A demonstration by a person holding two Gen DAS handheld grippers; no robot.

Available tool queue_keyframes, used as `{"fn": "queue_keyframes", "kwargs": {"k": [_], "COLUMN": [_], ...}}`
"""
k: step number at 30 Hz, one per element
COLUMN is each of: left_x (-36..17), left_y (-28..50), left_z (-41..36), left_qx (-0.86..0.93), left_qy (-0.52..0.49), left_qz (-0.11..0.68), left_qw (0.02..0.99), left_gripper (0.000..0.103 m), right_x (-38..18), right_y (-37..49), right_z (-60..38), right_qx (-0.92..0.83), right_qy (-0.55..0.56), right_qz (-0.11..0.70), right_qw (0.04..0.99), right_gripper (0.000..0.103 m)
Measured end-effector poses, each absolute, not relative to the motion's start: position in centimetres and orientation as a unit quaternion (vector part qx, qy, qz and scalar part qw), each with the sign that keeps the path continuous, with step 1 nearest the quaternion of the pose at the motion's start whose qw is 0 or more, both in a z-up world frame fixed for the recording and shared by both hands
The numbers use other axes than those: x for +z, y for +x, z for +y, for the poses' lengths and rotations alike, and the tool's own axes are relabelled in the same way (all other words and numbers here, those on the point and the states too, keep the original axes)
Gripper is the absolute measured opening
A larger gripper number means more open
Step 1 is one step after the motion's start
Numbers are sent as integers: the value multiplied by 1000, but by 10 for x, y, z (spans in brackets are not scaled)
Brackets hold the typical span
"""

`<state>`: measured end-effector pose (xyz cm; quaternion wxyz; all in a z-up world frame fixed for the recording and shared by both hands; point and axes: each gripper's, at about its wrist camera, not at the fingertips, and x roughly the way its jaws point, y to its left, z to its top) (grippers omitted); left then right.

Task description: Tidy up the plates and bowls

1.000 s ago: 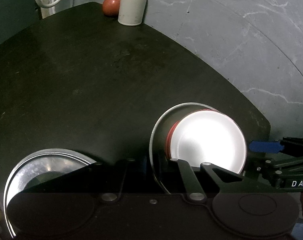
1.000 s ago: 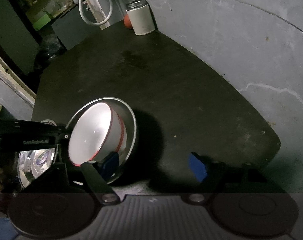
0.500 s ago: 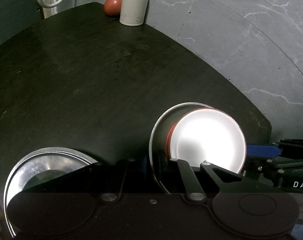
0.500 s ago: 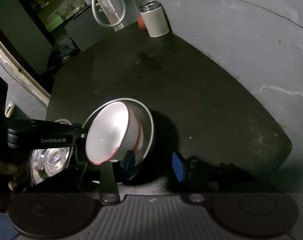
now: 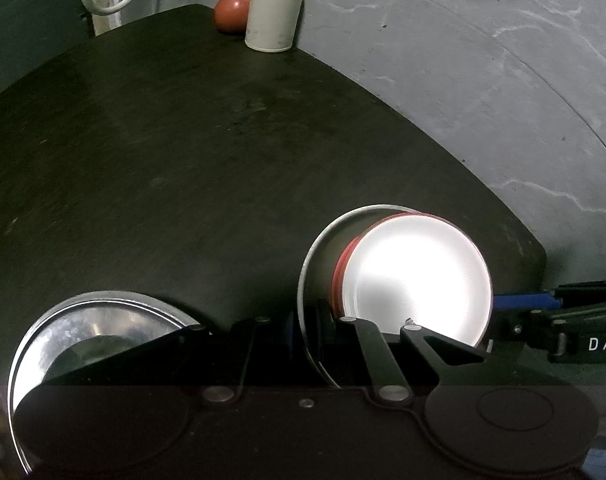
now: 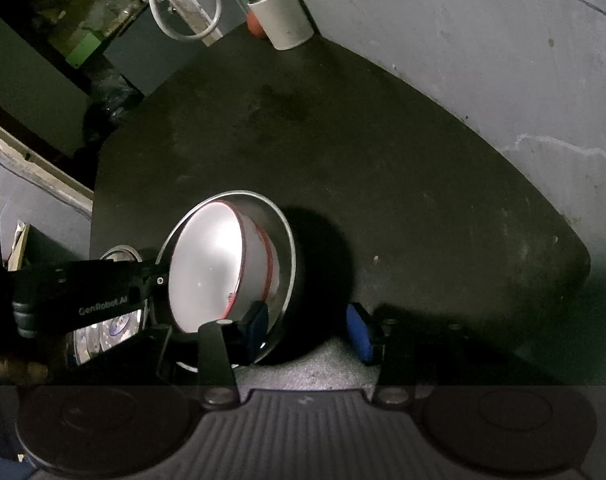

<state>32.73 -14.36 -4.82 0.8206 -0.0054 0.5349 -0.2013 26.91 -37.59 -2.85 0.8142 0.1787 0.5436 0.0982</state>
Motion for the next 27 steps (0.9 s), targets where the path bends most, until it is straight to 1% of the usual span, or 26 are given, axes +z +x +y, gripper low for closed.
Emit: {"fn": "queue_keyframes", "kwargs": {"k": [2, 4, 6, 9, 13, 24, 27], "left_x": [-48, -48, -47, -48, -48, -48, -48], "left_y": [327, 327, 327, 327, 326, 326, 326], "left_z": [-143, -143, -143, -143, -140, -132, -131], "left_qx": [-200, -198, -197, -194, -192, -187, -187], "left_qy": [-7, -8, -8, -10, -19, -31, -32], "left_qz": [535, 536, 536, 536, 536, 535, 534], "left_qw": [821, 821, 821, 822, 822, 824, 824], "left_gripper": [9, 9, 9, 8, 8, 8, 8], "right_x": [-29, -30, -29, -27, -26, -40, -41], "right_y": [269, 270, 270, 271, 275, 283, 282], "right_z": [-376, -375, -375, -373, -373, -379, -376], "right_qx": [99, 104, 114, 121, 117, 109, 104], "right_qy": [181, 186, 192, 189, 191, 244, 245], "right_qz": [544, 543, 539, 537, 541, 547, 546], "right_qw": [814, 813, 812, 813, 811, 793, 794], "right_gripper": [47, 43, 28, 19, 18, 19, 20]}}
